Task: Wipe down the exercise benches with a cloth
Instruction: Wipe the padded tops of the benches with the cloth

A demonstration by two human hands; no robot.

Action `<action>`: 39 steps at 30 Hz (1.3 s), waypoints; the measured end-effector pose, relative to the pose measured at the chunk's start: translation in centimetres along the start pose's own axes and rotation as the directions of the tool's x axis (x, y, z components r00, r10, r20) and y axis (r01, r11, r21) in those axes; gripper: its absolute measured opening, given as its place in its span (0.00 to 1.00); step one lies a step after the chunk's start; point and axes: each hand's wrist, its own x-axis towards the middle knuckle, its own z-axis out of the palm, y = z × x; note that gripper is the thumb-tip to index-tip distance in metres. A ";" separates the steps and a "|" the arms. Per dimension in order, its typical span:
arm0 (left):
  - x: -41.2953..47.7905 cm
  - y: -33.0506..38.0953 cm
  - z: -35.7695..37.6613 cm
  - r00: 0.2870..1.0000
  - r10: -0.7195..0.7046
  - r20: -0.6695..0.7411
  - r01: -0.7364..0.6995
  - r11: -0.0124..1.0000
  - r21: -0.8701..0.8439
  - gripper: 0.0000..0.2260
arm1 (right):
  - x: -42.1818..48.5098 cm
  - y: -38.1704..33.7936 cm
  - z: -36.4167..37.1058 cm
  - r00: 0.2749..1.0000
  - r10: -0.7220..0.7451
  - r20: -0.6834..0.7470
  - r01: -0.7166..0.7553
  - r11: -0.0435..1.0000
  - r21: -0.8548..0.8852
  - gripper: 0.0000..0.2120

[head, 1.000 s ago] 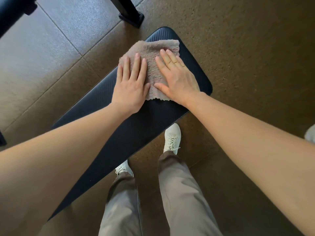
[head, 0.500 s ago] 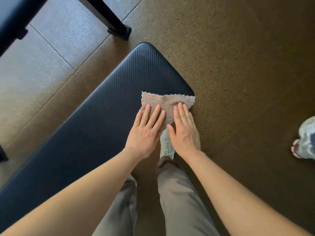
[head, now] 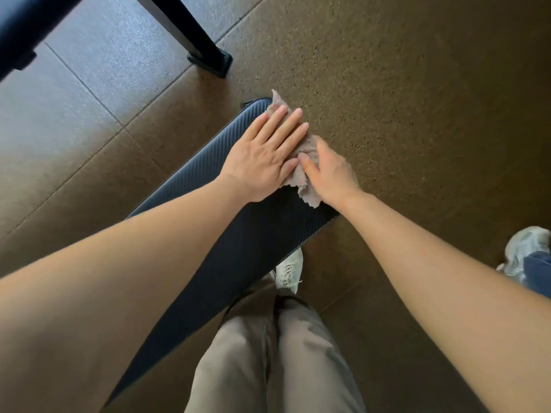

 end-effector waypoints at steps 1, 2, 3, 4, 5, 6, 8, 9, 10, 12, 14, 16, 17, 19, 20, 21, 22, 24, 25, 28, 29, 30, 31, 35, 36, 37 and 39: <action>0.5 -0.7 -0.2 1.000 0.007 -0.001 -0.007 1.000 0.012 0.29 | 1.1 -0.3 -0.5 0.999 -0.008 0.038 0.008 1.000 0.002 0.24; 1.0 -1.5 -0.3 1.000 0.018 0.002 -0.018 1.000 0.024 0.29 | 2.1 -0.5 -0.8 0.998 -0.013 0.069 0.012 1.000 0.018 0.22; 1.5 -2.2 -0.4 1.000 0.029 0.002 -0.029 0.999 0.038 0.29 | 2.8 -0.6 -1.0 0.995 -0.019 0.094 0.014 0.999 0.052 0.21; 1.9 -2.8 -0.7 0.999 0.040 -0.007 -0.040 0.998 0.048 0.28 | 3.3 -0.7 -1.1 0.993 -0.027 0.114 0.016 0.996 0.093 0.21; 2.4 -3.4 -0.9 0.998 0.052 -0.025 -0.050 0.997 0.050 0.28 | 3.8 -0.7 -1.1 0.991 -0.040 0.126 0.023 0.991 0.133 0.21; 2.8 -4.0 -0.9 0.997 0.066 -0.049 -0.064 0.997 0.047 0.27 | 4.2 -0.8 -1.0 0.990 -0.055 0.132 0.032 0.986 0.166 0.22; 3.7 -4.9 -0.9 0.991 0.097 -0.092 -0.094 0.995 0.034 0.25 | 4.7 -0.9 -0.8 0.988 -0.081 0.130 0.053 0.977 0.206 0.23; 4.0 -5.1 -0.9 0.990 0.099 -0.098 -0.098 0.995 0.017 0.25 | 5.0 -0.9 -0.7 0.988 -0.090 0.124 0.061 0.974 0.218 0.23; 4.3 -5.1 -0.8 0.992 0.090 -0.093 -0.090 0.996 0.000 0.25 | 5.2 -0.9 -0.7 0.988 -0.093 0.122 0.063 0.971 0.232 0.24; 4.7 -5.1 -0.7 0.996 0.052 -0.079 -0.053 0.999 -0.009 0.25 | 5.4 -0.7 -0.6 0.987 -0.098 0.125 0.062 0.962 0.266 0.25; 5.0 -5.1 -0.7 0.997 0.021 -0.074 -0.022 1.000 -0.004 0.25 | 5.5 -0.5 -0.7 0.984 -0.105 0.142 0.063 0.960 0.274 0.26; 5.8 -5.0 -1.2 0.999 -0.022 -0.042 0.022 1.000 -0.009 0.26 | 5.4 -0.4 -0.9 0.979 -0.113 0.169 0.067 0.965 0.254 0.26; 6.5 -4.6 -1.5 0.999 -0.035 -0.010 0.035 0.999 -0.002 0.26 | 5.2 0.0 -1.0 0.977 -0.116 0.177 0.070 0.967 0.245 0.26; 7.6 -4.3 -1.6 0.999 -0.024 0.027 0.023 0.999 0.042 0.28 | 4.5 0.8 -1.0 0.976 -0.122 0.178 0.080 0.971 0.225 0.25; 8.1 -4.1 -1.6 0.999 -0.004 0.033 0.001 0.998 0.069 0.30 | 4.0 1.5 -0.9 0.976 -0.119 0.180 0.079 0.973 0.216 0.25; 8.4 -3.9 -1.5 0.999 0.013 0.041 -0.017 0.996 0.091 0.31 | 3.6 2.1 -0.9 0.977 -0.117 0.180 0.079 0.975 0.207 0.24; 8.6 -3.7 -1.4 0.998 0.028 0.056 -0.034 0.993 0.110 0.32 | 3.2 2.6 -0.8 0.977 -0.110 0.182 0.072 0.976 0.204 0.24; 9.0 -2.5 -1.0 0.992 0.071 0.104 -0.084 0.988 0.128 0.34 | 2.1 3.7 -0.7 0.978 -0.102 0.184 0.061 0.975 0.213 0.23; 9.1 -1.9 -0.9 0.988 0.091 0.129 -0.107 0.986 0.129 0.35 | 1.6 4.1 -0.6 0.979 -0.102 0.178 0.062 0.975 0.215 0.22; 9.5 0.1 -0.7 0.968 0.172 0.185 -0.198 0.971 0.132 0.36 | -0.3 5.7 -0.6 0.984 -0.094 0.149 0.059 0.972 0.226 0.22; 9.4 0.4 -0.9 0.959 0.193 0.209 -0.224 0.965 0.136 0.37 | -0.9 6.1 -0.4 0.986 -0.089 0.139 0.053 0.968 0.244 0.22; 9.6 1.1 -1.2 0.946 0.221 0.238 -0.259 0.955 0.144 0.36 | -1.6 6.8 -0.2 0.989 -0.073 0.128 0.036 0.962 0.269 0.21; 9.7 1.9 -1.5 0.930 0.244 0.276 -0.290 0.947 0.140 0.35 | -2.2 7.3 -0.2 0.991 -0.056 0.118 0.019 0.956 0.291 0.21; 10.4 4.7 -2.2 0.839 0.305 0.450 -0.371 0.926 0.066 0.30 | -4.6 9.6 0.2 0.998 0.050 0.041 -0.063 0.913 0.403 0.16; 10.6 5.0 -2.0 0.819 0.341 0.461 -0.406 0.913 0.046 0.30 | -5.1 10.1 0.4 0.997 0.077 0.018 -0.078 0.904 0.420 0.16; 10.7 5.2 -1.6 0.813 0.393 0.430 -0.452 0.891 0.042 0.31 | -5.6 10.4 0.5 0.995 0.105 -0.002 -0.094 0.900 0.425 0.17; 10.7 5.4 -0.8 0.807 0.480 0.345 -0.527 0.848 0.055 0.32 | -5.9 11.0 0.9 0.988 0.150 -0.040 -0.115 0.883 0.455 0.15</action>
